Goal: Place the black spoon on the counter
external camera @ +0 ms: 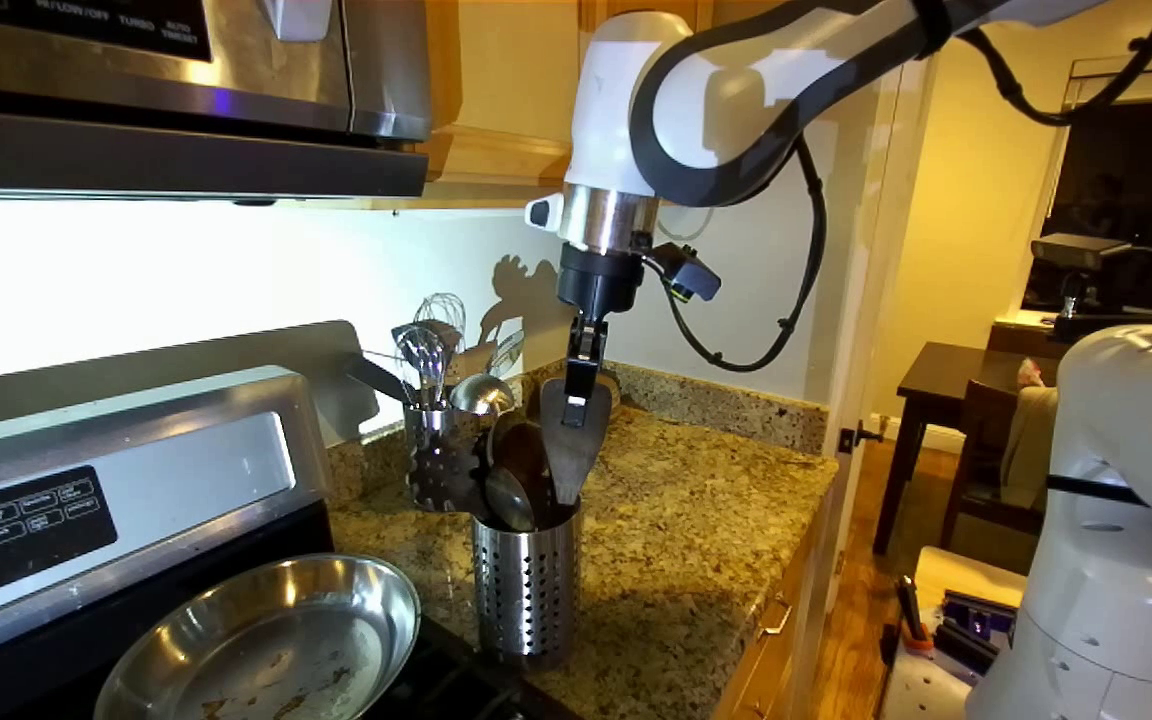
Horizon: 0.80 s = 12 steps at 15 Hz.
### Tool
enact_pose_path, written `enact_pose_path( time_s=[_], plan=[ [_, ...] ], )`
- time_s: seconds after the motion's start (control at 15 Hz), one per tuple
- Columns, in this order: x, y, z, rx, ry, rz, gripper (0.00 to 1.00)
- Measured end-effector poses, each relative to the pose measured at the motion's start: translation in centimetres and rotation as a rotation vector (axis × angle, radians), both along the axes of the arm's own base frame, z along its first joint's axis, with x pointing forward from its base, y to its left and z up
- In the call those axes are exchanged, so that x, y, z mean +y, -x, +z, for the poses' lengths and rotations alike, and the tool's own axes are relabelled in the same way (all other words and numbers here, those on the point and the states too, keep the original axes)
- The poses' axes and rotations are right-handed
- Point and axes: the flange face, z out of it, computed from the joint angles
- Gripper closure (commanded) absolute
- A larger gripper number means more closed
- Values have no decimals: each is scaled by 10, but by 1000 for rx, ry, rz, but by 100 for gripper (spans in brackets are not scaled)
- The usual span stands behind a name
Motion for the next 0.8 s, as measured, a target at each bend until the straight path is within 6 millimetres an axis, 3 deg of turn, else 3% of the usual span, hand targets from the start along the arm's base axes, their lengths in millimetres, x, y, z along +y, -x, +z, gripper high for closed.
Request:
enact_pose_path(
  time_s=[0.33, 0.8],
  plan=[
    [0, 0, 28, -65, 20, 20, 92],
    [-5, 12, 104, -207, 33, 27, 92]
  ],
)
